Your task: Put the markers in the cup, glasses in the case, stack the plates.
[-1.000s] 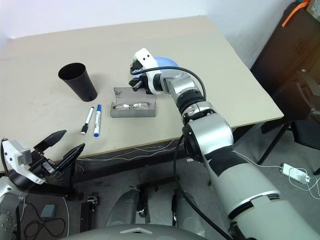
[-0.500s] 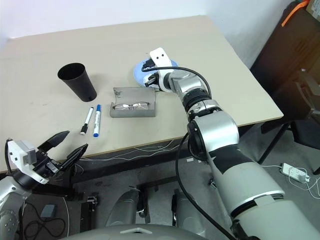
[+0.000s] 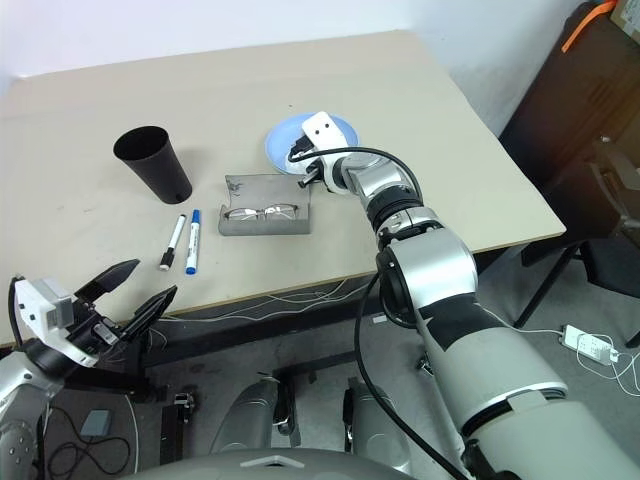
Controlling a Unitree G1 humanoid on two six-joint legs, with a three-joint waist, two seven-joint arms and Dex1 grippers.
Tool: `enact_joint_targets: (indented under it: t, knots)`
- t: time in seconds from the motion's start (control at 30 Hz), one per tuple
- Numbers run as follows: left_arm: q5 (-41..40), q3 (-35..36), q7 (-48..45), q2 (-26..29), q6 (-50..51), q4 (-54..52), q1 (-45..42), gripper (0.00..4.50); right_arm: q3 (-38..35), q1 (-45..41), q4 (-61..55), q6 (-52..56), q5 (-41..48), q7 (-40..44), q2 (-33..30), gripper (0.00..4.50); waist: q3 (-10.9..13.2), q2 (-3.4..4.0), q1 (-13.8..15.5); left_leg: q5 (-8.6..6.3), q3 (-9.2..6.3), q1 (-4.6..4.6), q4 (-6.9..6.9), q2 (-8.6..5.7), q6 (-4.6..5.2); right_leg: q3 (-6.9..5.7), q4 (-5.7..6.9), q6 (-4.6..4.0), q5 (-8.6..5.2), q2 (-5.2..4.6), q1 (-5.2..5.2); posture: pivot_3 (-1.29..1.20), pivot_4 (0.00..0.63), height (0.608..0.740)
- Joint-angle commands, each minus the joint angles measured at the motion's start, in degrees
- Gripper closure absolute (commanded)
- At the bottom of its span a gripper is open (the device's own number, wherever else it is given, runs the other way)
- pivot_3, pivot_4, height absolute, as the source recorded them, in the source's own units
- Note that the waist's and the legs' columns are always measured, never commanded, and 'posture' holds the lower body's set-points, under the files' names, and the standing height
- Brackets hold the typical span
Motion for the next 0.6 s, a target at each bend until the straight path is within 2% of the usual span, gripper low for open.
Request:
enact_joint_targets:
  t: [0.03,0.37,0.6]
  knots:
    - [0.1,0.9,-0.4,0.1,-1.1,-1.2,0.5,0.0,0.2,-1.2,-0.7,-1.1,-0.6,2.4,-0.5,4.48,0.0,0.0,0.0,0.0,0.0,0.0,-0.01,0.0,0.0,0.0,-0.01,0.0,0.0,0.0,0.0,0.0,0.15,0.717]
    - [0.3,0.6,-0.3,0.7,-0.9,-0.6,-0.7,0.0,2.4,-1.5,-1.1,-2.3,-2.5,10.9,-0.3,4.48,0.0,-0.01,-0.2,0.0,0.02,0.02,-0.16,0.01,0.0,0.01,-0.18,0.0,0.0,0.03,0.01,0.0,0.15,0.717]
    - [0.4,0.0,0.4,1.0,0.1,-1.2,-1.8,0.0,4.3,-1.6,-2.0,-3.4,-3.0,19.8,0.2,4.48,0.0,0.0,-0.3,0.0,0.06,0.05,-0.24,0.06,0.0,0.02,-0.25,0.0,0.0,0.07,0.01,0.0,0.15,0.717]
